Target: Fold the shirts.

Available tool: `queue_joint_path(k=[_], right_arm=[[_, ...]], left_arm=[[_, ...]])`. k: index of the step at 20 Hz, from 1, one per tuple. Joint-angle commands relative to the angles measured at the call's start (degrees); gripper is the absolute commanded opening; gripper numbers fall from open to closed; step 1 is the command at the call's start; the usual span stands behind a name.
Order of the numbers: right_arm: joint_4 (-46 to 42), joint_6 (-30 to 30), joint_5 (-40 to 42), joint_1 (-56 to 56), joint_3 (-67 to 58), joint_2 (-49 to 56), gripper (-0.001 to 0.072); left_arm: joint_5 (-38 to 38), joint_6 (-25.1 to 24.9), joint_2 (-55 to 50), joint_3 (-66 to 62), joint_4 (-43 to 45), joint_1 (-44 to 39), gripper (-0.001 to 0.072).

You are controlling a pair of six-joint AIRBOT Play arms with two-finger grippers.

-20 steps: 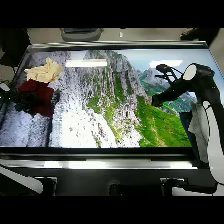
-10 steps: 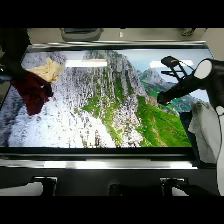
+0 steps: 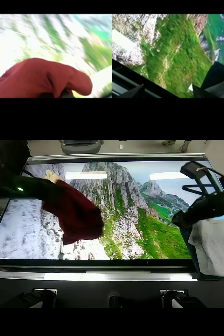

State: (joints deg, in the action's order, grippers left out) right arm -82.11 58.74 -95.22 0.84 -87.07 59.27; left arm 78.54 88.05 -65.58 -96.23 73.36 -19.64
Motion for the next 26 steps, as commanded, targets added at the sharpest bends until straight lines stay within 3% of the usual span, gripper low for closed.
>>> queue_joint_path(k=[1,5,6,7,8,11,15,18,21,26], right_arm=[[-0.2,2.1,-8.2,0.1,0.0,-3.6,0.0678],[-1.4,2.2,-6.3,0.1,0.0,-3.7,0.0678],[-2.0,2.5,-4.9,0.1,0.0,-3.6,0.0678],[-2.6,2.9,-3.3,0.1,0.0,-3.3,0.0678],[-2.6,3.0,-2.0,0.1,0.0,-3.0,0.0679],[-2.1,2.6,0.1,0.1,0.4,0.3,0.0702],[2.8,-1.7,5.3,0.1,8.2,7.5,0.0716],[8.1,-4.9,7.7,0.1,15.0,14.1,0.0716],[9.0,-6.3,9.0,0.1,18.2,19.2,0.0717],[8.8,-7.1,10.3,0.1,18.8,25.0,0.0717]], left_arm=[[-0.2,0.0,-4.8,4.4,0.1,-12.8,0.0030],[-9.4,0.0,-20.2,6.8,-1.5,-23.1,0.0034],[-10.1,0.0,-23.6,6.3,-2.8,-24.3,0.0211],[-8.7,0.0,-25.9,5.0,-3.5,-24.5,0.0624],[-6.1,-0.1,-27.1,3.3,-2.9,-23.8,0.0711],[1.7,-1.8,-24.5,-0.1,2.9,-16.4,0.0712],[7.8,-2.0,-16.6,8.4,-0.3,-1.9,0.0712],[1.0,-1.9,-8.1,29.9,-4.3,4.1,0.0712],[-7.9,-2.0,-5.0,48.1,-12.5,4.6,0.0712],[-20.5,-1.6,-7.5,56.7,-17.5,1.3,0.0711]])
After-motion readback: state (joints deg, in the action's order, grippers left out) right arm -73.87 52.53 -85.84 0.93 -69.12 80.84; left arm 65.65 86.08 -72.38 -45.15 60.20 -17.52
